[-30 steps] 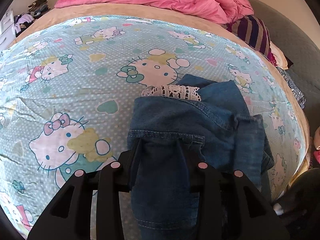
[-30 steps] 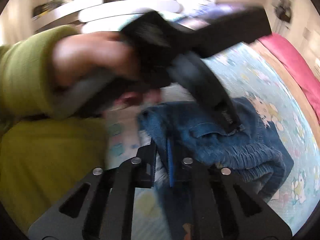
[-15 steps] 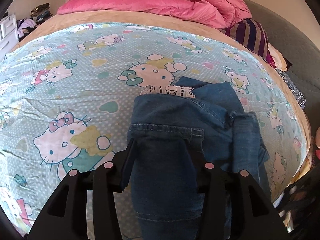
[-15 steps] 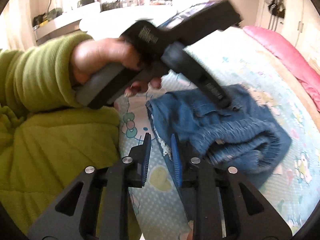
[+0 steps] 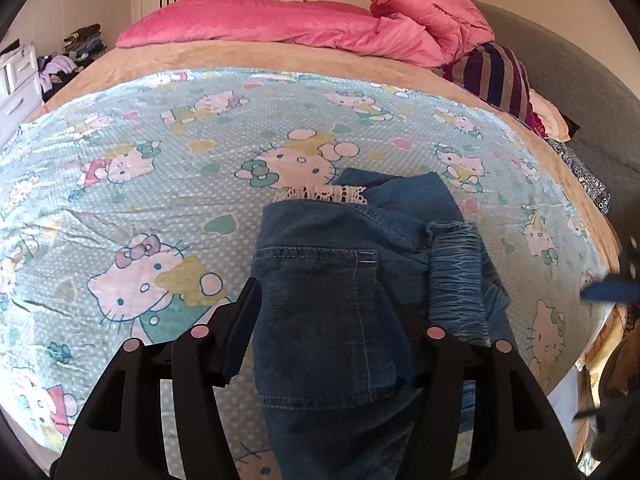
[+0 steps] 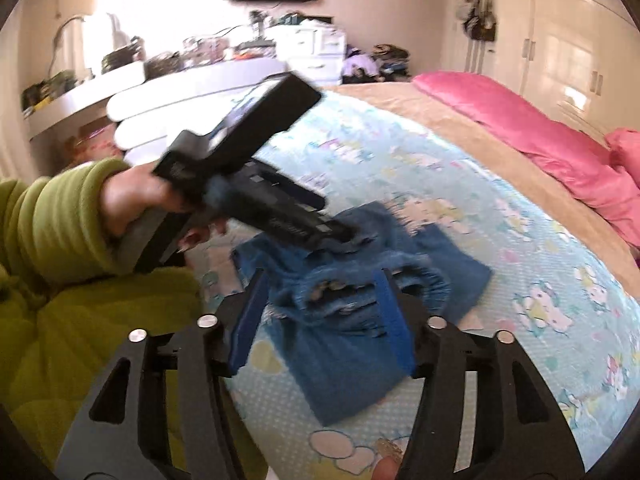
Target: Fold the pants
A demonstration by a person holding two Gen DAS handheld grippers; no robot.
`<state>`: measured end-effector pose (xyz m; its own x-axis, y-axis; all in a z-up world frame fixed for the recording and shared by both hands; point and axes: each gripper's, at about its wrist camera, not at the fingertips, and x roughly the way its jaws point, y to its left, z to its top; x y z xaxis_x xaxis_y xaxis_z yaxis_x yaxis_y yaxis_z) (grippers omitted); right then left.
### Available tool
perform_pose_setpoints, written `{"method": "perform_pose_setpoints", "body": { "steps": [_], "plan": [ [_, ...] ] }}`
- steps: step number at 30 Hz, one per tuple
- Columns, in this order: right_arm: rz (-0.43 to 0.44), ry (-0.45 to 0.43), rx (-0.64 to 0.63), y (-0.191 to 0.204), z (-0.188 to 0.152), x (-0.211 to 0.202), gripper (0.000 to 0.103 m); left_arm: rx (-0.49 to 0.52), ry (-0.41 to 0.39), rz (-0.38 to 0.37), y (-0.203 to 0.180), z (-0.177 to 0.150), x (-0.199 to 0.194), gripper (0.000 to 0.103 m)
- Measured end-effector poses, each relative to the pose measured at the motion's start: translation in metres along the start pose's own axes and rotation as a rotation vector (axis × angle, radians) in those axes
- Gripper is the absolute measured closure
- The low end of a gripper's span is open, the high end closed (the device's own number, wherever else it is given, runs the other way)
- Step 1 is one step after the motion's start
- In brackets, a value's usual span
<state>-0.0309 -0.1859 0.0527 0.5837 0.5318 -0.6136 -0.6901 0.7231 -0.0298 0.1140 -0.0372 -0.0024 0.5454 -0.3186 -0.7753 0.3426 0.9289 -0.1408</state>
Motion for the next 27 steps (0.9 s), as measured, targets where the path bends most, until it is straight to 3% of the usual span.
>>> {"method": "perform_pose_setpoints", "body": {
  "steps": [7, 14, 20, 27],
  "plan": [
    [-0.09, -0.025, 0.135, -0.028, -0.003, -0.004, 0.036, 0.012, -0.044, 0.022, -0.001, 0.0, -0.016, 0.045],
    [-0.166, 0.038, 0.36, -0.071, -0.018, 0.02, 0.036, -0.048, -0.011, 0.039, 0.019, -0.008, -0.005, 0.045],
    [-0.121, 0.143, 0.542, -0.102, -0.04, 0.06, 0.04, -0.109, 0.045, -0.003, 0.032, -0.016, 0.016, 0.045],
    [0.029, 0.191, 0.718, -0.119, -0.057, 0.096, 0.044, -0.145, 0.069, -0.041, 0.036, -0.015, 0.03, 0.045]
  ]
}}
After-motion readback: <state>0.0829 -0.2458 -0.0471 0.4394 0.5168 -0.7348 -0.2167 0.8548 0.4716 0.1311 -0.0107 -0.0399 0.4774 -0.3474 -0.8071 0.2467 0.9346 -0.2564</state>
